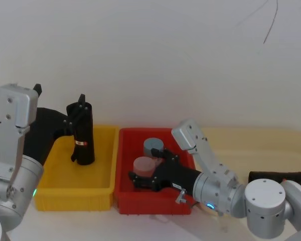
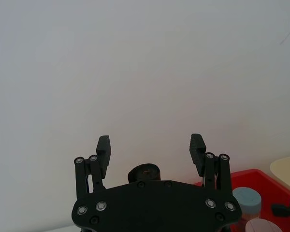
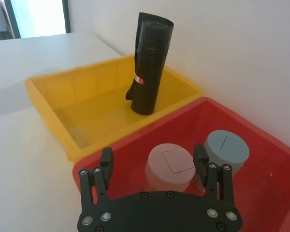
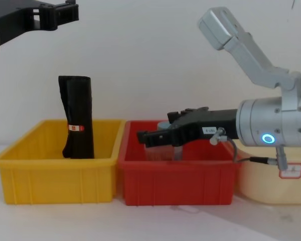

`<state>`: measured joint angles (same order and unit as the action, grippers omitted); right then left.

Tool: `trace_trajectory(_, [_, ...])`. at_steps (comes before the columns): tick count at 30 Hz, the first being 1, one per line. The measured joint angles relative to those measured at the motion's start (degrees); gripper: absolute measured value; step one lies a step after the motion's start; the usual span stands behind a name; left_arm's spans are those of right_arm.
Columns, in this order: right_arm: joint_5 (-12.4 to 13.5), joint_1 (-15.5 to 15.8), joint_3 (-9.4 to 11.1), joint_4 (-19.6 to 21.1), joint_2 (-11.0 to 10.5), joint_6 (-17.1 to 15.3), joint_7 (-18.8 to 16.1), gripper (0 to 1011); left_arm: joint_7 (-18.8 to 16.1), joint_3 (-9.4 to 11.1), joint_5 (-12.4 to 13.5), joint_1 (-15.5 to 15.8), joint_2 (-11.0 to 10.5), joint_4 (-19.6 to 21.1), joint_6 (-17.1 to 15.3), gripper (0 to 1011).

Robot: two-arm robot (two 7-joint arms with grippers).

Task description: Pick up the garbage bag with the one hand and transfer it to the other hand.

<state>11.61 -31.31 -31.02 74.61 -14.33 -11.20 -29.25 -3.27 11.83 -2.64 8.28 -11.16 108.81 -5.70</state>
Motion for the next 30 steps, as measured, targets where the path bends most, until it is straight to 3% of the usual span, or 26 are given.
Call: trace_trajectory(30, [-1.0,-3.4,-1.3,-7.8,2.1,0.8,0.9,1001,0.0,0.0,0.0,0.0,0.0,0.0,0.0,1001])
